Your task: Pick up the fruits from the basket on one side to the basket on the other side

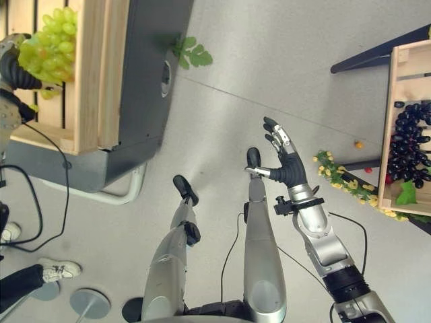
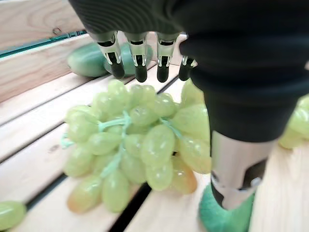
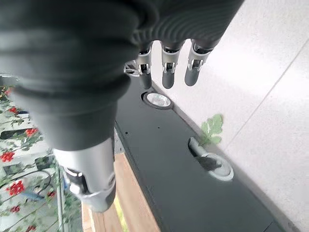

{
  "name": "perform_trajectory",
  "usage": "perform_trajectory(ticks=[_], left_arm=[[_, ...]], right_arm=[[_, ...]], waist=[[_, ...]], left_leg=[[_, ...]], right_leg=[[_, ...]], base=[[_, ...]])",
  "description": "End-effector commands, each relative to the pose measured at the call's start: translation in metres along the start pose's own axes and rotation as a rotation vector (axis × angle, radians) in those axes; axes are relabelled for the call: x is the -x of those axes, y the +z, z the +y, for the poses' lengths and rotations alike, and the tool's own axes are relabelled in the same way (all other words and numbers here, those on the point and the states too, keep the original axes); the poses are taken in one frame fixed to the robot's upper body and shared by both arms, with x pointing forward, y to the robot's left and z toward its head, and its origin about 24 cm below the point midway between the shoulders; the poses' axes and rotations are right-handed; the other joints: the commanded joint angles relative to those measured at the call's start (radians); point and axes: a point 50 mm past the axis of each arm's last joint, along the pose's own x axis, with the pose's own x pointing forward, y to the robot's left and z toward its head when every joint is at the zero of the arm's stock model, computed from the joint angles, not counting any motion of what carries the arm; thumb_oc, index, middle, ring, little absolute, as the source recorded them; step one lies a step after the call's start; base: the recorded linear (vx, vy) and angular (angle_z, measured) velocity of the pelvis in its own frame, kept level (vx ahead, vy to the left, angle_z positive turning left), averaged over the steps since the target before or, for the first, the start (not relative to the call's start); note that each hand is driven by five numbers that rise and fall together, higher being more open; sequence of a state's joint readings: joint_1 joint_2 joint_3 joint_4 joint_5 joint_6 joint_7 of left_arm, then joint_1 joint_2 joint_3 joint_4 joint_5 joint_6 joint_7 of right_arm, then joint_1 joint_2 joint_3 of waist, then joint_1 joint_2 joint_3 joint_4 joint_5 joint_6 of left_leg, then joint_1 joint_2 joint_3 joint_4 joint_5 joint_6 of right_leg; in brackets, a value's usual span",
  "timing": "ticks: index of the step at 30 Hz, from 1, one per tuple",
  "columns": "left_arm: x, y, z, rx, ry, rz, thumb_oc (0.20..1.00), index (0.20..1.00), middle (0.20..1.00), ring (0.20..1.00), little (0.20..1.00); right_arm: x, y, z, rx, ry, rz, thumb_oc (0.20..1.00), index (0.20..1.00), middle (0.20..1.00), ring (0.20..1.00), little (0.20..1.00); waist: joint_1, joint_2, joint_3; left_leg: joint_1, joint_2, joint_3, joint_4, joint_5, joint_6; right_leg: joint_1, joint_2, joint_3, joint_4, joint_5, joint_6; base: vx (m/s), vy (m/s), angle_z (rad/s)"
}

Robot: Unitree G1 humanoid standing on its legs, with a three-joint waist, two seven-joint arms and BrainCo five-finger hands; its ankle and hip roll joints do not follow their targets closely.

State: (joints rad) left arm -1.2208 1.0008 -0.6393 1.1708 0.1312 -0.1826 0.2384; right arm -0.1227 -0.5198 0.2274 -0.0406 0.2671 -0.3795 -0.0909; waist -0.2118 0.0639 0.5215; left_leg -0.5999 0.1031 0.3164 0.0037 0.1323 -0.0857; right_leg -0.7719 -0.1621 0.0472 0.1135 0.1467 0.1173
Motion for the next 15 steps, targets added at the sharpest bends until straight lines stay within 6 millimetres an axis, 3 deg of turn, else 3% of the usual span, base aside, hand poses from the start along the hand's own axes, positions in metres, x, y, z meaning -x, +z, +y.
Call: perform_trajectory(ticks=[1,15], left_arm=[[-0.006,-0.011,0.063,0.073,0.208,0.046,1.0,1.0,1.0,1.0,1.0],[-0.013,0.009,0.085,0.023,0.248,-0.01,1.0,1.0,1.0,1.0,1.0]], right_arm=[[0.006,0.014,-0.004,-0.032,-0.027,-0.083,1.0,1.0,1.0,1.0,1.0],[0.018,0.012,-0.007,0.01,0.017,-0.052,1.0,1.0,1.0,1.0,1.0]], waist=[[-0.002,-0.066,-0.002],[-0.015,-0.047,-0.002]], left_leg=[[-0.058,-0.008,-0.02,0.252,-0.181,-0.018],[-0.085,-0.033,-0.014,0.252,-0.194,-0.003]], right_leg=[[0.054,-0.015,0.035,-0.107,0.087,0.101],[0.012,-0.024,0.043,-0.098,0.087,0.107]], base=[[0.05,0.067,0.0],[0.02,0.04,0.01]])
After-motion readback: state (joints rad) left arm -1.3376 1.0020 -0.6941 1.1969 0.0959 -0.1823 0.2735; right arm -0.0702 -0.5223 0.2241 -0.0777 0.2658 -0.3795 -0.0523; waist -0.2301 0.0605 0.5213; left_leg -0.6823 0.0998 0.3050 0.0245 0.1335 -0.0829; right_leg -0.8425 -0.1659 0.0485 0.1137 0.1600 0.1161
